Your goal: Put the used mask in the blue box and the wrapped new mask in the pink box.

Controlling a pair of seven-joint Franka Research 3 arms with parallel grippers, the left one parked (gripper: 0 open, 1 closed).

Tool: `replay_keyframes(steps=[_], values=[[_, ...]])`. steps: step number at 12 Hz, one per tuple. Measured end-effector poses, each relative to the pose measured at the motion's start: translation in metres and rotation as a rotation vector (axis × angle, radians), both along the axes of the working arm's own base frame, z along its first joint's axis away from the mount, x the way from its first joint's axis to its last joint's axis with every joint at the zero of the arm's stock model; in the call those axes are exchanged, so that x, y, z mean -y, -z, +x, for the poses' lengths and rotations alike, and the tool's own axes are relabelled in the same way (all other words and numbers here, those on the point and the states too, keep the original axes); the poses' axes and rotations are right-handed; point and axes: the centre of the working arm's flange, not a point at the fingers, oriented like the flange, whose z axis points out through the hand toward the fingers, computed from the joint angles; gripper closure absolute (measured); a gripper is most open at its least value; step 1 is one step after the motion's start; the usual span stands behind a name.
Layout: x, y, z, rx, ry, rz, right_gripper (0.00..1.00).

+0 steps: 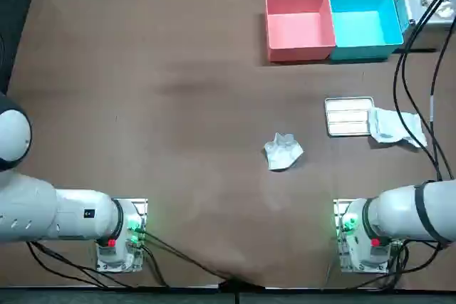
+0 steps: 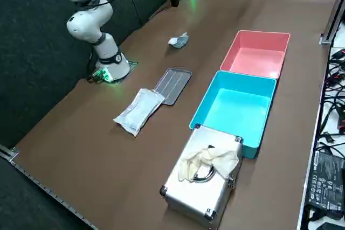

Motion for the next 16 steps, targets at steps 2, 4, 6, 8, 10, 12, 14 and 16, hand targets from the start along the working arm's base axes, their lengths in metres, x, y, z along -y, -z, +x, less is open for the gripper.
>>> replay_keyframes(steps=[2,4,6,8,10,12,14,16], values=[[0.000,0.000,0.000,0.000,0.000,0.000,0.00],[0.000,0.000,0.000,-0.001,-0.001,0.000,0.00],[-0.004,0.001,0.001,-0.003,-0.007,0.000,0.00],[-0.010,0.002,0.001,-0.004,-0.019,0.001,0.00],[-0.016,0.002,0.001,-0.005,-0.030,0.001,0.00],[-0.017,0.002,0.000,-0.015,-0.032,0.001,0.00],[-0.018,0.004,-0.002,-0.035,-0.032,0.002,0.00],[-0.019,0.006,-0.005,-0.059,-0.035,0.003,0.00]])
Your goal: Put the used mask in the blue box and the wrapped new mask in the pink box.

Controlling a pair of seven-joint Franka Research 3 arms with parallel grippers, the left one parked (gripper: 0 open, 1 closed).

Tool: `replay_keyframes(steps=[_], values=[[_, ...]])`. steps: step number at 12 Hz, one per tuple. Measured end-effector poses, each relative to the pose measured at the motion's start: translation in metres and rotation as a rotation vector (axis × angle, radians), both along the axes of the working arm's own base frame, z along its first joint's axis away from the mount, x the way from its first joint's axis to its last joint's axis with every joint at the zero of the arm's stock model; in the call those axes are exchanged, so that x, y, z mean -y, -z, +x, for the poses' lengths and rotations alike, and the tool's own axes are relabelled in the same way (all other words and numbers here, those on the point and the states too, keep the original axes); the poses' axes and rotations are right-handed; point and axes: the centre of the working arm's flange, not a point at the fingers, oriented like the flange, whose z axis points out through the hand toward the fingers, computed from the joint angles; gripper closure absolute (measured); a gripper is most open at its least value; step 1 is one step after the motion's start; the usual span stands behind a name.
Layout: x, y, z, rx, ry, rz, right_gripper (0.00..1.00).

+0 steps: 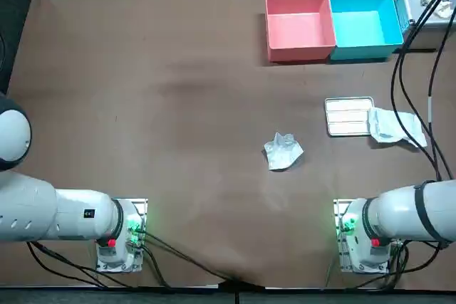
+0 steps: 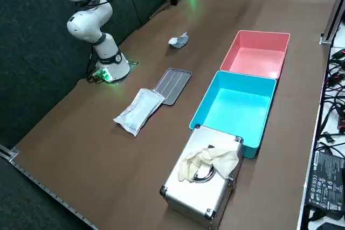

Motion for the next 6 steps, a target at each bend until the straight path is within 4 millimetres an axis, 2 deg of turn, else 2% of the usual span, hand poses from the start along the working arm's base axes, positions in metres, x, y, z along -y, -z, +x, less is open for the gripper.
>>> replay_keyframes(steps=[6], values=[[-0.016,0.005,-0.002,-0.024,-0.020,0.046,0.00]])
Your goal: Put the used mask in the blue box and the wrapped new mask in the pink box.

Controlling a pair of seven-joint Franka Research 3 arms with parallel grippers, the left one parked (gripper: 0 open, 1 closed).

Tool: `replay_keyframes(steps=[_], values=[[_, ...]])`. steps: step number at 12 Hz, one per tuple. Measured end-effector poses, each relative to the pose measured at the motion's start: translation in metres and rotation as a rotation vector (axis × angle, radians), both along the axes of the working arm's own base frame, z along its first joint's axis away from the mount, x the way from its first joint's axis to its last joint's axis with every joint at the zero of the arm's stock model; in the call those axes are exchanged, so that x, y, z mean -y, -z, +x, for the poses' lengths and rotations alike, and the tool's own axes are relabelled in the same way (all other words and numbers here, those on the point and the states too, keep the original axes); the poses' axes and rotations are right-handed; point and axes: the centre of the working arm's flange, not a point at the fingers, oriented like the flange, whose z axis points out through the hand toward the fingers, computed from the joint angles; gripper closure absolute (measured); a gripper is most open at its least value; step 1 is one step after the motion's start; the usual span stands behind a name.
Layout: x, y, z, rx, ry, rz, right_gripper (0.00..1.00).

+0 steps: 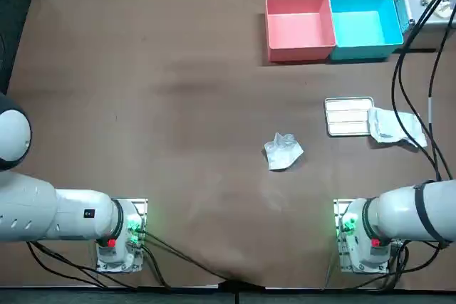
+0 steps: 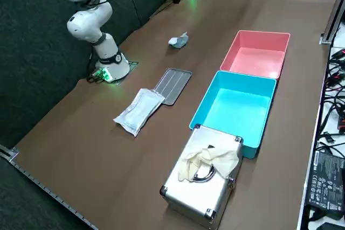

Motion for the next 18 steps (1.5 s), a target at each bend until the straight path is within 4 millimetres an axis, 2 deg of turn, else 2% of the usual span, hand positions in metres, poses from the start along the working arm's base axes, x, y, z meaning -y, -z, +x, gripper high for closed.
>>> replay_keyframes(steps=[2,4,6,8,10,12,14,15,18], values=[[-0.007,0.007,0.000,-0.015,-0.013,0.001,0.00],[-0.031,0.021,-0.002,-0.043,-0.054,0.019,0.00],[-0.081,0.046,-0.007,-0.072,-0.120,0.104,0.00],[-0.147,0.082,-0.021,-0.097,-0.219,0.136,0.00],[-0.208,0.123,-0.046,-0.113,-0.311,0.134,0.00],[-0.247,0.163,-0.074,-0.140,-0.377,0.133,0.01],[-0.267,0.202,-0.098,-0.158,-0.421,0.122,0.01],[-0.280,0.237,-0.121,-0.184,-0.459,0.105,0.01],[-0.296,0.284,-0.144,-0.228,-0.502,0.073,0.01]])
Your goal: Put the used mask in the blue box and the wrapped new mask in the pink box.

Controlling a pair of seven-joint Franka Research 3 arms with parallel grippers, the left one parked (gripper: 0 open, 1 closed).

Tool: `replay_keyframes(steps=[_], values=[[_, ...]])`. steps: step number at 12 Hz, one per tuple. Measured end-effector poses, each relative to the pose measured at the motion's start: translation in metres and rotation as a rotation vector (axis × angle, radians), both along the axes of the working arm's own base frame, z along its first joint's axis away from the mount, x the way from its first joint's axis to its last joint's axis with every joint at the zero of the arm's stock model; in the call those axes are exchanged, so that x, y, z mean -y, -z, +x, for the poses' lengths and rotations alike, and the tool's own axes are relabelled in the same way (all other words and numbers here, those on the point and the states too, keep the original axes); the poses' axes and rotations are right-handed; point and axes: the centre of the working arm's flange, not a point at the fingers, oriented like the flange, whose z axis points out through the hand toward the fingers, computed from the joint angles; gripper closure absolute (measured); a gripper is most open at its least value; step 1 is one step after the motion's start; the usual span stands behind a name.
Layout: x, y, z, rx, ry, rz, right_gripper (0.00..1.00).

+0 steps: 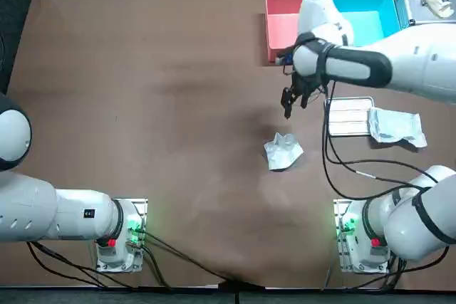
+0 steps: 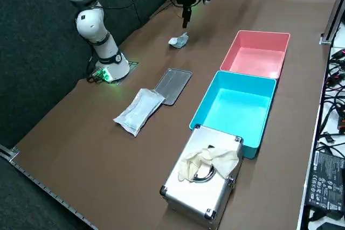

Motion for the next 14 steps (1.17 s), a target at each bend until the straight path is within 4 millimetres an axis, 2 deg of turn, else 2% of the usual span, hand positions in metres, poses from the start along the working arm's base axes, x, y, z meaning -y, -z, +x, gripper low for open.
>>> replay_keyframes(steps=[4,7,10,12,14], values=[[-0.022,0.053,-0.018,-0.013,-0.058,-0.028,0.01],[-0.026,0.088,-0.034,-0.033,-0.106,-0.049,0.01],[-0.032,0.113,-0.050,-0.062,-0.143,-0.077,0.02],[-0.035,0.121,-0.055,-0.074,-0.156,-0.089,0.04],[-0.034,0.126,-0.057,-0.082,-0.157,-0.096,0.30]])
